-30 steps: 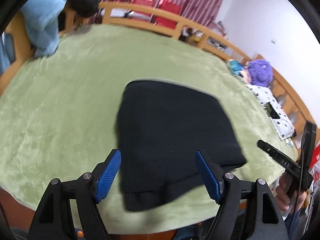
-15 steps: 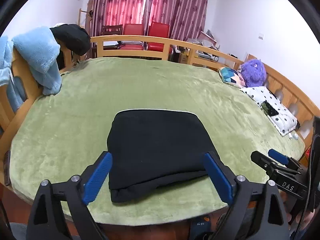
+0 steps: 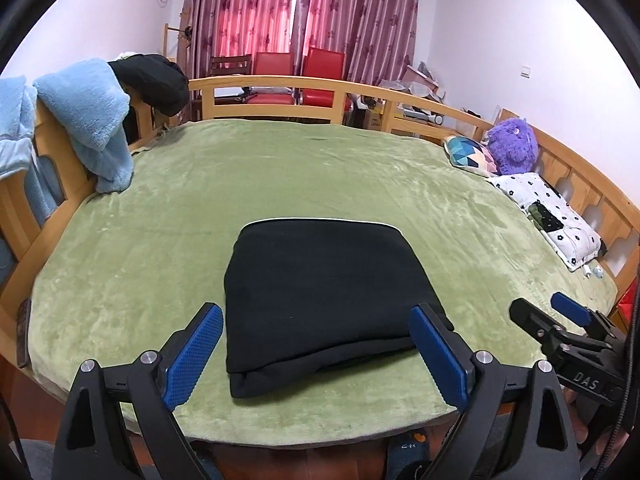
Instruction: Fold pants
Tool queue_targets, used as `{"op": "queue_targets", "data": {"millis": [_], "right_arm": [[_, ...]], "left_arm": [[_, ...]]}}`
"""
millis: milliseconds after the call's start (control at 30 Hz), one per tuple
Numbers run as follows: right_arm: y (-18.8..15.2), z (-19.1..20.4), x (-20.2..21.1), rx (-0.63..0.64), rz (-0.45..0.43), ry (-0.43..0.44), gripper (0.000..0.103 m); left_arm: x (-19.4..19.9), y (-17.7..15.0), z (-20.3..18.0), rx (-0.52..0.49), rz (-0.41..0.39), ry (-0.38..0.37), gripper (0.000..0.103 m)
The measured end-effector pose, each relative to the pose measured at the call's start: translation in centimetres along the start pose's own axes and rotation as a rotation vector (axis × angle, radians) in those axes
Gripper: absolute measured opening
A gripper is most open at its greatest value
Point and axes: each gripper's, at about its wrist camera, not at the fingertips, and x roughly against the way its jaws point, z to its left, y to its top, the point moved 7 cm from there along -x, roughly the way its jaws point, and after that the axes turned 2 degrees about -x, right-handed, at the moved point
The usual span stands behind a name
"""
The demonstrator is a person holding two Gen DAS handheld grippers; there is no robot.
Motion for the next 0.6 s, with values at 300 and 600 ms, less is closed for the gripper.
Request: {"op": "queue_targets", "data": {"millis": [300,600], "right_arm": [[-0.1,0.8,0.5,0.017,-0.008,-0.021,0.101],[-0.1,0.8,0.7,0.012,-0.005,-0.026,0.101]], "left_arm": [[1.1,0.1,0.1,0.021,-0.015,0.004,0.095],[1.5,0.0,0.1,0.021,-0.018,0.003,0.095]]}}
